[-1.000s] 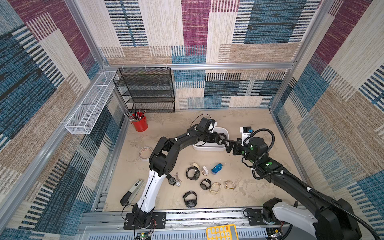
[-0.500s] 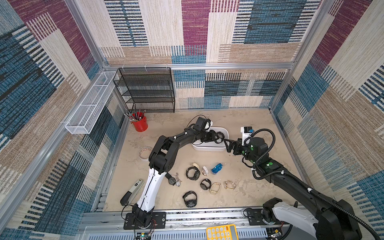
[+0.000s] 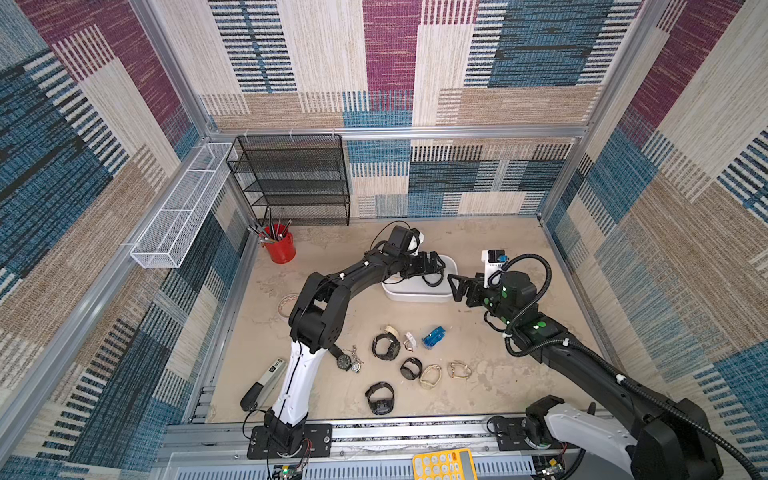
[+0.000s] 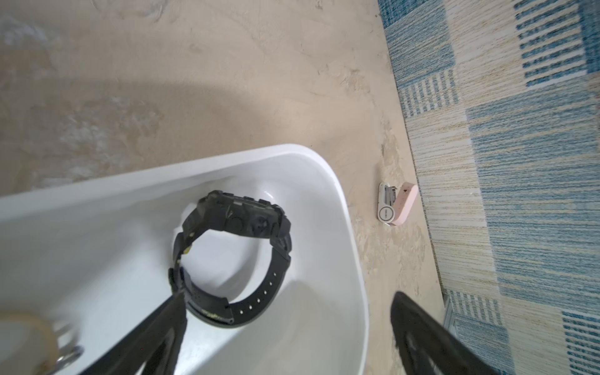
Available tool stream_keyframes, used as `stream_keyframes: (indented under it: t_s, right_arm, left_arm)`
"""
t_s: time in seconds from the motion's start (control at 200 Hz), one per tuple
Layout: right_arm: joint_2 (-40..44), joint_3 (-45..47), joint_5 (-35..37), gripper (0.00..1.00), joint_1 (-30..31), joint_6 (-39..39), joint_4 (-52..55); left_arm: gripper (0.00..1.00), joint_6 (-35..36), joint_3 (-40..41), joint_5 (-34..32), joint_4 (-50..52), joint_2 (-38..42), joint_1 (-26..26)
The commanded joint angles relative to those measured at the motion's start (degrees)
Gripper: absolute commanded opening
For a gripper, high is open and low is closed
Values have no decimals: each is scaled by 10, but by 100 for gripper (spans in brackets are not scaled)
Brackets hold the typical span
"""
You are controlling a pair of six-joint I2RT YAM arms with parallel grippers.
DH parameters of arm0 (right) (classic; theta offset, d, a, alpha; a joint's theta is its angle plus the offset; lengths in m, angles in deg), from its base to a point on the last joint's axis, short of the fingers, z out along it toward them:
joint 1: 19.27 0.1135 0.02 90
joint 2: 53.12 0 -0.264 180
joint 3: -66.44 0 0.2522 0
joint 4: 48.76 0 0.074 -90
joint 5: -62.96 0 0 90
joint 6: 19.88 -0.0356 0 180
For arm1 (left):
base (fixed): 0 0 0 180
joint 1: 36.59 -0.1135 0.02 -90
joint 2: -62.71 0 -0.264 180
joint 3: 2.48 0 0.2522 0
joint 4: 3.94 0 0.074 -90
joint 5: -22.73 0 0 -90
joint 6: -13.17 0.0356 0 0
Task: Put the watch into the storage box
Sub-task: Place the storage box down, then pick up the item at the center of the board.
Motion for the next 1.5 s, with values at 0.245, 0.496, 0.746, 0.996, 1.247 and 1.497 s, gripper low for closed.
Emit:
stream_keyframes:
  t_s: [0.245, 0.496, 0.746, 0.996, 1.247, 1.497]
  right_arm:
    - [-10, -20, 6, 100, 0, 7, 28]
    - [-5, -26, 12, 100, 0, 6, 54]
    - [-18, -31, 18, 99, 0, 4, 108]
    - [-29, -29, 8, 100, 0, 3, 127]
    - [-42, -46, 3, 100, 0, -10, 209]
    - [7, 4, -28, 88, 13, -104, 333]
  left_arm:
    - [99, 83, 50, -80, 8, 103, 0]
    - [99, 142, 159, -116, -3, 221, 0]
    - [99, 222, 278, -129, 79, 374, 9]
    - [99, 288, 296, -129, 160, 441, 25]
    - [100, 284, 293, -108, 176, 421, 35]
    - [100, 301, 297, -138, 178, 436, 52]
